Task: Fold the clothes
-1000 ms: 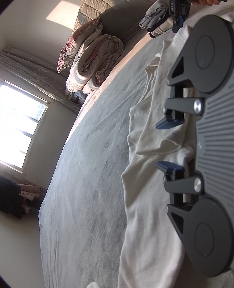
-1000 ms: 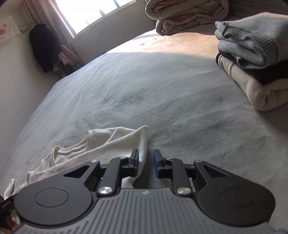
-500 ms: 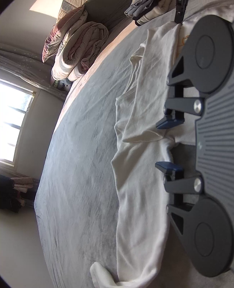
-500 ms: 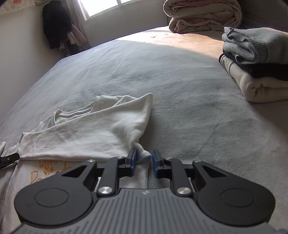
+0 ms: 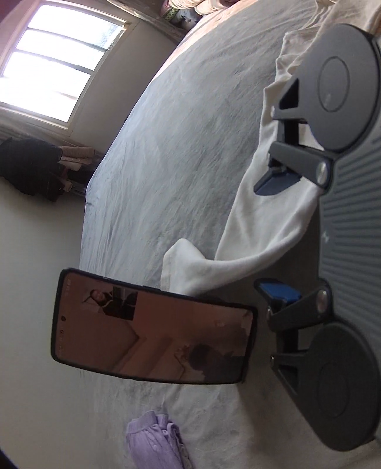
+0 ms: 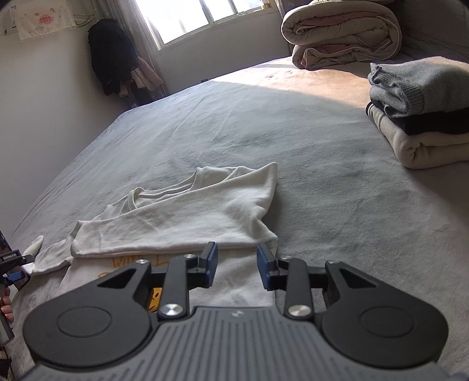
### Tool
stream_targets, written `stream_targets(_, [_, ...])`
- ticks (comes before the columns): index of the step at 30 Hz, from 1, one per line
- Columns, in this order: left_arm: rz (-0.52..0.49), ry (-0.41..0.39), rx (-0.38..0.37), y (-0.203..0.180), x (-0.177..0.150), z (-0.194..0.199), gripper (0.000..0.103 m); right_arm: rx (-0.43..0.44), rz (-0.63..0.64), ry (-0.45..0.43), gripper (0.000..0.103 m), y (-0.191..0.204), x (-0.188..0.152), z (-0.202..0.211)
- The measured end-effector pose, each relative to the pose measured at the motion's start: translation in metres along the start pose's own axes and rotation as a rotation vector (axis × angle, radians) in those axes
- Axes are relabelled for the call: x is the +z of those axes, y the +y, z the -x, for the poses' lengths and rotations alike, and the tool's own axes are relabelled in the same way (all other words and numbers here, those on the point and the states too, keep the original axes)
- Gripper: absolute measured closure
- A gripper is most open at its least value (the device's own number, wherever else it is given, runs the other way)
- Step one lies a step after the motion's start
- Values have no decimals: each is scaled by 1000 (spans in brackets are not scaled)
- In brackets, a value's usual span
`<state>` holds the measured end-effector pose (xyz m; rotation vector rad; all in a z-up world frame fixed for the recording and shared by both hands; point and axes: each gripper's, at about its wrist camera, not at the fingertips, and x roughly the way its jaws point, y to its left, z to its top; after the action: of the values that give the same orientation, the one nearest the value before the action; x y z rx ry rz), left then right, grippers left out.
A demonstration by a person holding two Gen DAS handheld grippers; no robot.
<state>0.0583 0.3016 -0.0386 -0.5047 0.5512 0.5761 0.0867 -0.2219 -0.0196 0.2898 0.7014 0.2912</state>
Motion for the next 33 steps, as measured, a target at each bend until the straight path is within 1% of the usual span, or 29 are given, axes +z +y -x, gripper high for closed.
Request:
stream_targets(1, [29, 6, -13, 2, -1, -5, 40, 8, 1, 0, 69, 3, 0, 1])
stream_targets(2, [47, -1, -5, 3, -1, -8, 44, 15, 5, 0, 69, 5, 0, 2])
stream_targets(3, [65, -8, 3, 4, -1, -11, 53, 23, 9, 1, 69, 8, 0, 3])
stream_targets(4, [79, -16, 9, 4, -1, -14, 58, 31, 14, 3, 69, 12, 1, 3])
stream_targets(6, [86, -41, 2, 2, 0, -14, 90, 47, 27, 6, 69, 20, 2, 1])
stream_targets(7, [88, -54, -7, 1, 1, -14, 95, 58, 32, 8, 69, 24, 3, 0])
stream_targets(9, [100, -87, -43, -1, 4, -9, 98, 93, 37, 12, 69, 36, 6, -6])
stream_targets(12, [123, -147, -113, -5, 9, 1, 98, 164, 31, 23, 69, 59, 12, -24])
stream_targets(15, [118, -235, -205, -10, 13, 18, 98, 240, 31, 58, 69, 88, 18, -50])
stream_targets(16, [112, -257, -234, -12, 14, 23, 98, 262, 31, 71, 70, 98, 21, -59])
stream_targets(18, [100, -290, -278, -17, 16, 32, 98, 312, 24, 101, 77, 117, 24, -79])
stream_targets(21, [61, -340, -351, -26, 17, 44, 98, 359, -7, 140, 79, 143, 27, -110])
stream_targets(23, [39, -362, -392, -30, 17, 50, 98, 392, -40, 170, 82, 156, 27, -128])
stream_targets(25, [21, -380, -434, -35, 16, 54, 98, 418, -76, 206, 88, 166, 26, -145])
stream_targets(27, [4, -392, -471, -38, 15, 58, 98, 435, -124, 255, 97, 171, 23, -162])
stream_targets(30, [-14, -390, -520, -44, 15, 58, 98, 459, -194, 323, 100, 175, 14, -182])
stream_targets(33, [-23, -362, -578, -53, 14, 53, 98, 438, -204, 393, 103, 183, -1, -201])
